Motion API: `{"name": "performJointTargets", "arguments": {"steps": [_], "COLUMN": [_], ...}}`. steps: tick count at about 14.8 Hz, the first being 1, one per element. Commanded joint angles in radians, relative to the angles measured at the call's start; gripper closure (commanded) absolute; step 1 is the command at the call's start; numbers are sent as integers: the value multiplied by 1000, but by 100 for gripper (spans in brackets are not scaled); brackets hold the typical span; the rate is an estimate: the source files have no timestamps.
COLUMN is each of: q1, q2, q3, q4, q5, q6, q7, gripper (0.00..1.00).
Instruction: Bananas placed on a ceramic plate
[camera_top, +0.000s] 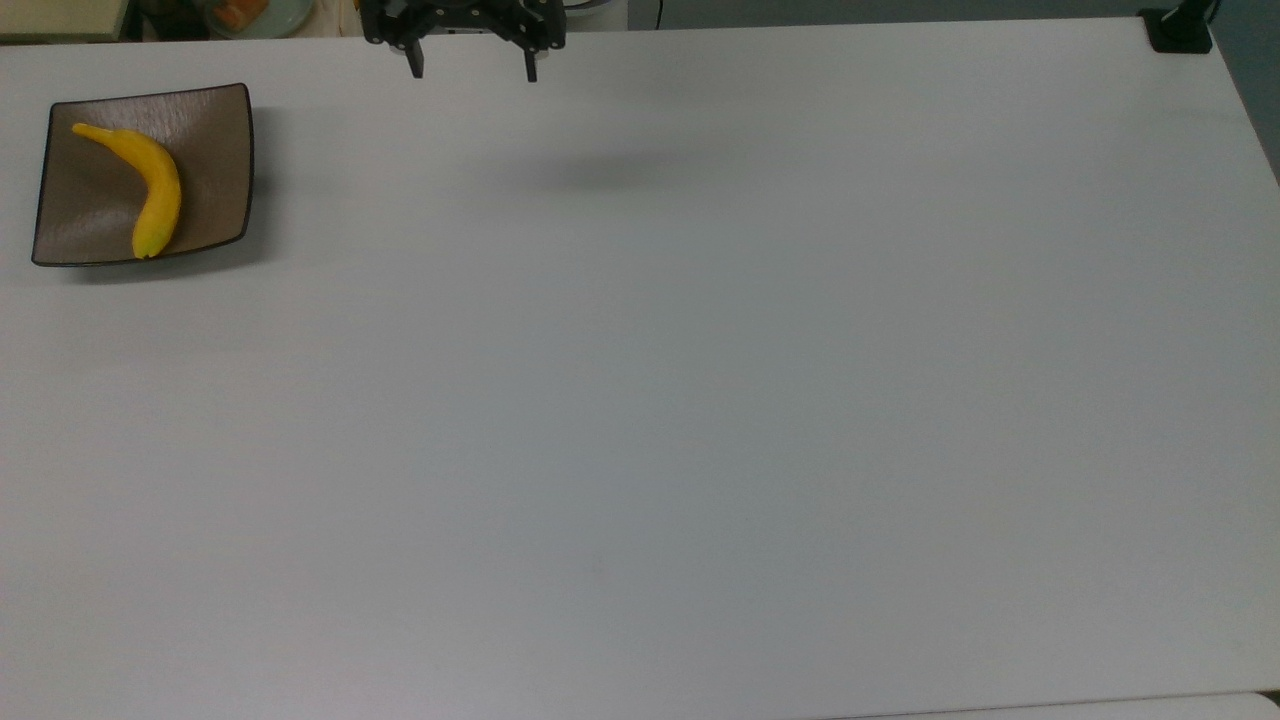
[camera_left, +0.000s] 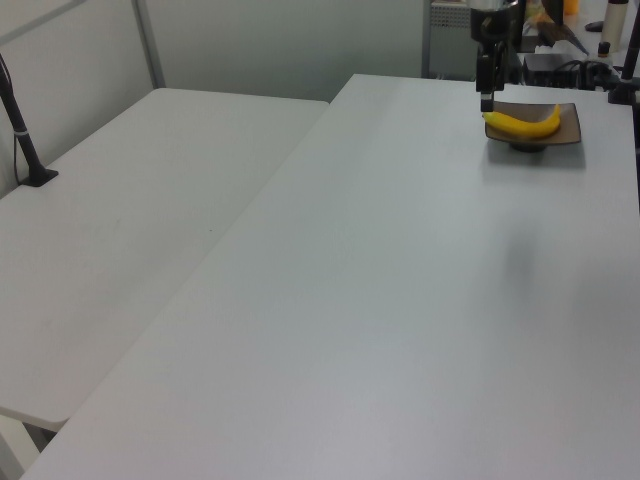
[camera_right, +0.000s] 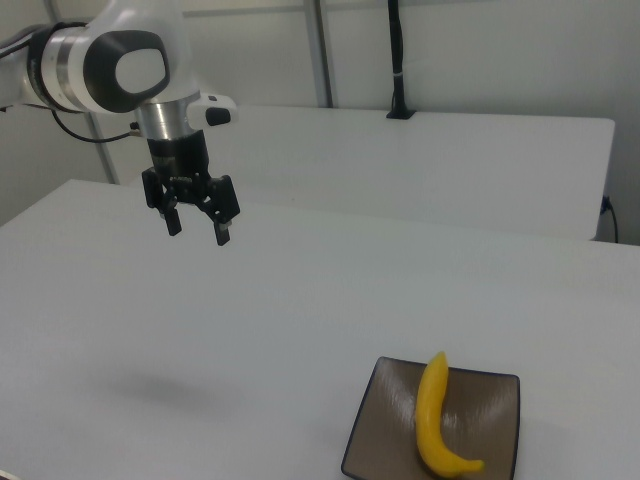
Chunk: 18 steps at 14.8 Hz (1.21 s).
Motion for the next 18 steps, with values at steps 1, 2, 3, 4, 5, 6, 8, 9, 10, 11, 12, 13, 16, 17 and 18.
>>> {"name": "performJointTargets", "arguments": {"steps": [1,2,3,4,5,6,8,9,10,11,12,13,16,17,18], "q1": [30,38,40,41,47,62,64,64,64,64,67,82,121,130,150], "q2": [3,14,17,17,17,20,26,28,28,28,28,26,26,28,32], "q3": [8,8,6,6,6,5,3,5,3,3,-1,-8,-43,-54,-73], "q4": [-5,-2,0,-2,-3,-6,-13,-11,-13,-13,-14,-28,-36,-37,-36], "q5": [22,38,54,60,60,60,60,60,60,58,58,58,57,57,58], "q6": [22,22,23,26,34,51,88,97,106,108,132,155,164,164,166], "q7": [38,38,38,38,38,39,47,50,50,48,48,50,48,48,48], "gripper": [0,0,0,0,0,0,0,0,0,0,0,0,0,0,0]}}
